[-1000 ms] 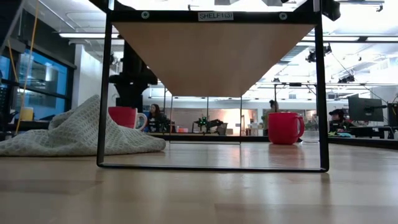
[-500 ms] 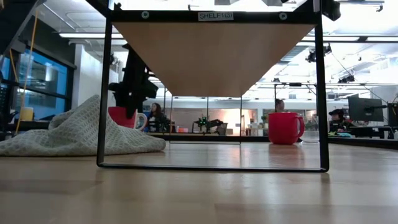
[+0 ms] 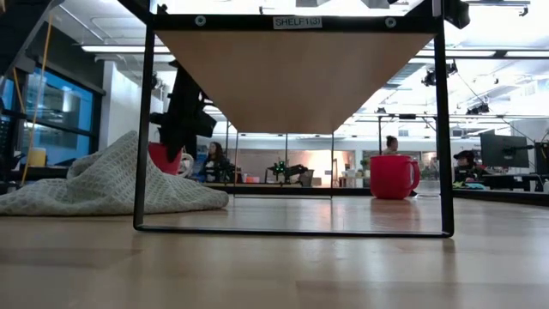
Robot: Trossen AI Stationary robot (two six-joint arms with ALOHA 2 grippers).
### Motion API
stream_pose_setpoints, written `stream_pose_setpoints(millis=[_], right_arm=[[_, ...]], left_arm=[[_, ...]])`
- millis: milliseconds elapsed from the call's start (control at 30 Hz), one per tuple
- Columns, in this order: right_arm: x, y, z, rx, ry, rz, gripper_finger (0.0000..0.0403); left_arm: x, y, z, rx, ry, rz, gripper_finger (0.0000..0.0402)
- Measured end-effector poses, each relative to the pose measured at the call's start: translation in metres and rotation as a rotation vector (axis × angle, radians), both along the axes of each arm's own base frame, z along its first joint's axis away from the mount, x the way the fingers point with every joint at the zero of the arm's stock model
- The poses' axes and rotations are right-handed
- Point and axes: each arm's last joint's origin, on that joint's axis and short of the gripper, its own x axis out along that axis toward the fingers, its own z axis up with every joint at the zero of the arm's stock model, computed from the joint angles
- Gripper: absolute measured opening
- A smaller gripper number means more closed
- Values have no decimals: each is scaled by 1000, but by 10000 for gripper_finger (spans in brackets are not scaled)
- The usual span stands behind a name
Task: Stack small to large cups/mugs on shelf
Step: Put the pink mug on the shelf
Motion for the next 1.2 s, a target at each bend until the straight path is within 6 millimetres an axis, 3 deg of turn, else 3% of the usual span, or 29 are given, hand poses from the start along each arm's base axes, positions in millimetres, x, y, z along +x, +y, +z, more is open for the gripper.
stream_pose_setpoints(millis=[233,500,733,900,1200], right_arm=[[0,0,0,-1,1,1,204],[0,0,0,-1,1,1,204],[0,0,0,-1,1,1,204],[0,0,0,-2,1,2,204],[0,0,0,-16,8,11,204]], left_arm=[[-5,-5,14,20,1,-29,11],[-26,-30,70,117,-130,46,6],[-41,-85,117,104,-249,46,3],[-41,-129,138,63,-369,-2,3],[-30,-206,167,-103,-574,-355,3]])
